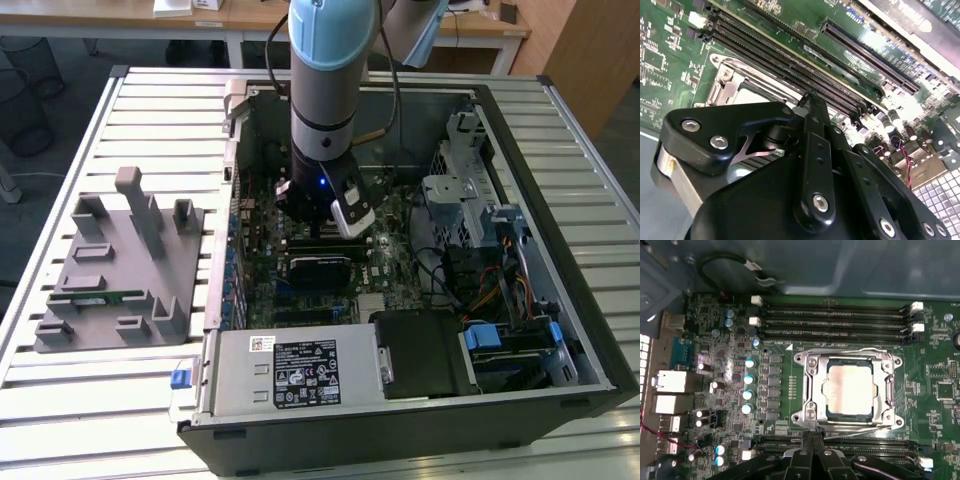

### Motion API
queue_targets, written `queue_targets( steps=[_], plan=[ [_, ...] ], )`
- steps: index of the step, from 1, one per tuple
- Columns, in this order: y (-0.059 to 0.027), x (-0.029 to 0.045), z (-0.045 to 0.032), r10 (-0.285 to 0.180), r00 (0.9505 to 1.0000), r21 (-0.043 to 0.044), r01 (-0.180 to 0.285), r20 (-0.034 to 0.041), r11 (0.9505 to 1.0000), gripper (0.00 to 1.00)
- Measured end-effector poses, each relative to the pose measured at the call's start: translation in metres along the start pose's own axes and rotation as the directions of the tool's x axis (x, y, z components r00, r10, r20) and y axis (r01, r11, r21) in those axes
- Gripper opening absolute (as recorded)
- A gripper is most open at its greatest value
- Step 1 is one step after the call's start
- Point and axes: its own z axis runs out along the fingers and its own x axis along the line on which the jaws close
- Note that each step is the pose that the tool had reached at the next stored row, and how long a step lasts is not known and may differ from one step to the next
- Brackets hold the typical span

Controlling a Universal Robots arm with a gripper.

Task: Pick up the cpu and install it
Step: 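Install the second cpu locking lever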

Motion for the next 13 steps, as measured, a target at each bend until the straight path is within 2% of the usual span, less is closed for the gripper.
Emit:
queue_targets(
  steps=[2,8,13],
  plan=[
    [-0.0025,0.0004,0.0003,0.000,1.0000,-0.0141,0.000,0.0002,0.9999,0.11],
    [-0.0090,0.0022,0.0016,0.000,1.0000,-0.0398,0.000,0.0007,0.9992,0.11],
    [-0.0119,0.0044,0.0029,0.000,1.0000,-0.0646,0.000,0.0014,0.9979,0.11]
  ],
)
